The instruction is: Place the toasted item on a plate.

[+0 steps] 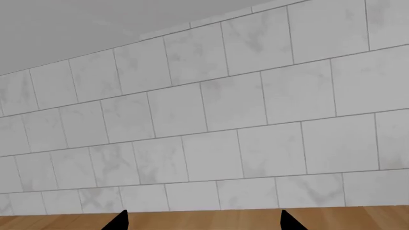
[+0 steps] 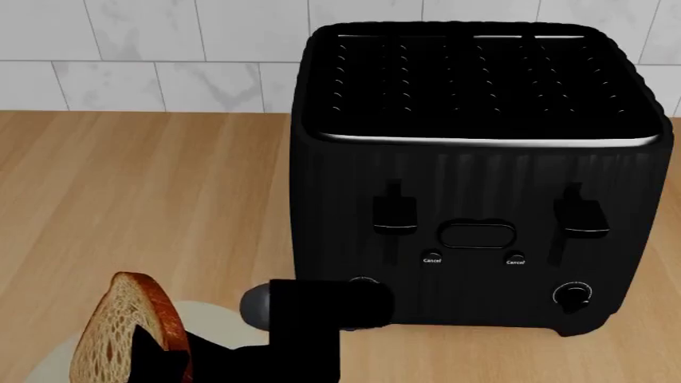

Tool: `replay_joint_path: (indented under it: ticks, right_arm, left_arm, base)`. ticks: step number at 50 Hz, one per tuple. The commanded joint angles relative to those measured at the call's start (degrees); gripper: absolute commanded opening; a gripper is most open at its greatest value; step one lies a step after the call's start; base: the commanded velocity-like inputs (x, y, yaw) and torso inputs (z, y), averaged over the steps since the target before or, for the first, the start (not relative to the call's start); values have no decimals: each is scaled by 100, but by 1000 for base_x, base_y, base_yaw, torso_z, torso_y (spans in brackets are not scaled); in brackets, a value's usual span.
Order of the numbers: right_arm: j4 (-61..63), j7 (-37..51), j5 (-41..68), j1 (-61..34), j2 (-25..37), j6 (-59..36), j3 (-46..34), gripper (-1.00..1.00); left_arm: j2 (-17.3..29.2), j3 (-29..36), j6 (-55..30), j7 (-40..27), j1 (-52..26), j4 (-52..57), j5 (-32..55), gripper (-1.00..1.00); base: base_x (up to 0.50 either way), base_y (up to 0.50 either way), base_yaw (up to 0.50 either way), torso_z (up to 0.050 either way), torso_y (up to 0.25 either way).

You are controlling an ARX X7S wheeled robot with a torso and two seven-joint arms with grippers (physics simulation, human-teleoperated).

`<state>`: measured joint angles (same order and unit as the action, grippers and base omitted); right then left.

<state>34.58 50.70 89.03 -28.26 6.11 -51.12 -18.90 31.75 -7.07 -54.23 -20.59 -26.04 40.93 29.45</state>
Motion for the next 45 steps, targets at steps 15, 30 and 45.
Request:
replay_joint_path:
  ticks: [15,30,45]
  right_arm:
    - [-99,-298,-372,246,186,242,-131,-100]
    - [-79,-283,-470,346,302,380,-136,-100]
    - [-72,-242,-515,277,361,399,-246,-100]
  left_arm:
    - [24,44,18,-21,18,3,21,100]
    - [55,46,-2,-30,-16,22,56,100]
    - [80,92,56,-30,-25,-23,31,100]
  base:
    - [0,0,0,0,0]
    - [0,0,0,0,0]
    - [0,0,0,0,0]
